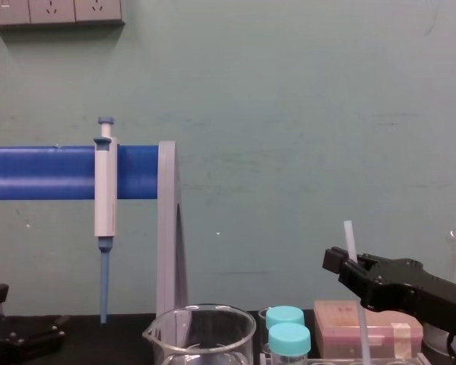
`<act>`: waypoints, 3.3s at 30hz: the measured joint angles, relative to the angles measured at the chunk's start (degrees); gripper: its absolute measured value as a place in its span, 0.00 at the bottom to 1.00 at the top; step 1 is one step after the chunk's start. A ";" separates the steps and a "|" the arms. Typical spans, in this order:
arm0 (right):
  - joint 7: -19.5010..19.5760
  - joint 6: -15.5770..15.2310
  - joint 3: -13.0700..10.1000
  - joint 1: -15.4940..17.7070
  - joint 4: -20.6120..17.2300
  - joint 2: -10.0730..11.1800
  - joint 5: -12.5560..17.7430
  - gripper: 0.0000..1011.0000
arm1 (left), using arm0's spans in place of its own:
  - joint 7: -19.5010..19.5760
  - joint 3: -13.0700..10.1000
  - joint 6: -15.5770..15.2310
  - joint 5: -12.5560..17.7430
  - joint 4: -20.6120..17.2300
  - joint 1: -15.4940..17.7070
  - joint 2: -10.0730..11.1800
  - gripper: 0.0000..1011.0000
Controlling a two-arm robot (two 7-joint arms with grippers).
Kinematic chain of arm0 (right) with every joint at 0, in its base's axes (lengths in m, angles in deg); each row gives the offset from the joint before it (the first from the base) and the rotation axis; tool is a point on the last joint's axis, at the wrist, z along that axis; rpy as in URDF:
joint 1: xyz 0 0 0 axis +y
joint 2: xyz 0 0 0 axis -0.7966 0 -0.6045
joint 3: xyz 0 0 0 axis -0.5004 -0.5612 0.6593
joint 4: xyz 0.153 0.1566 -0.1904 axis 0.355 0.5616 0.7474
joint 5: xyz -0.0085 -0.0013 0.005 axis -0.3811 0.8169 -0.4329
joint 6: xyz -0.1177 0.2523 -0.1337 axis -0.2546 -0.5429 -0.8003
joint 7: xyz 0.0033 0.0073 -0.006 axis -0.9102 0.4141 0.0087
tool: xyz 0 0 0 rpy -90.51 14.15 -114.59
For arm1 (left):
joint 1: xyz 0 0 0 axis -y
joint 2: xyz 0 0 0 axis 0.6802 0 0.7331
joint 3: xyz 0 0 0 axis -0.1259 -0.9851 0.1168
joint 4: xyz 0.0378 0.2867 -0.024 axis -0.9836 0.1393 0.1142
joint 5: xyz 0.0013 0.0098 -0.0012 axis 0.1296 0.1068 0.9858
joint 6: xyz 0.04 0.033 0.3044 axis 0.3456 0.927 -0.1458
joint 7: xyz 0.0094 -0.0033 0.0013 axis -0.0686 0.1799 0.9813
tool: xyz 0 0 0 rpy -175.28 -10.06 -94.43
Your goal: Pick up the stirring rod with one hand, then place it down.
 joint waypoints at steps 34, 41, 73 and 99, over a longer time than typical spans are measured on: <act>-0.24 -0.02 0.00 0.00 -0.09 0.03 0.28 0.73 | 0.00 0.00 0.00 0.00 0.00 0.00 0.00 0.99; -0.27 -0.02 0.00 0.01 -0.09 0.03 0.28 0.92 | 0.00 0.00 0.00 0.00 0.00 0.00 0.00 0.99; 1.00 -0.82 -0.87 1.24 -1.56 0.65 0.14 0.99 | 0.00 0.00 0.00 0.00 0.00 0.00 0.00 0.99; 7.25 -3.82 -6.17 10.10 -10.94 4.35 0.36 0.99 | 0.00 0.00 0.00 0.00 0.00 0.00 0.00 0.99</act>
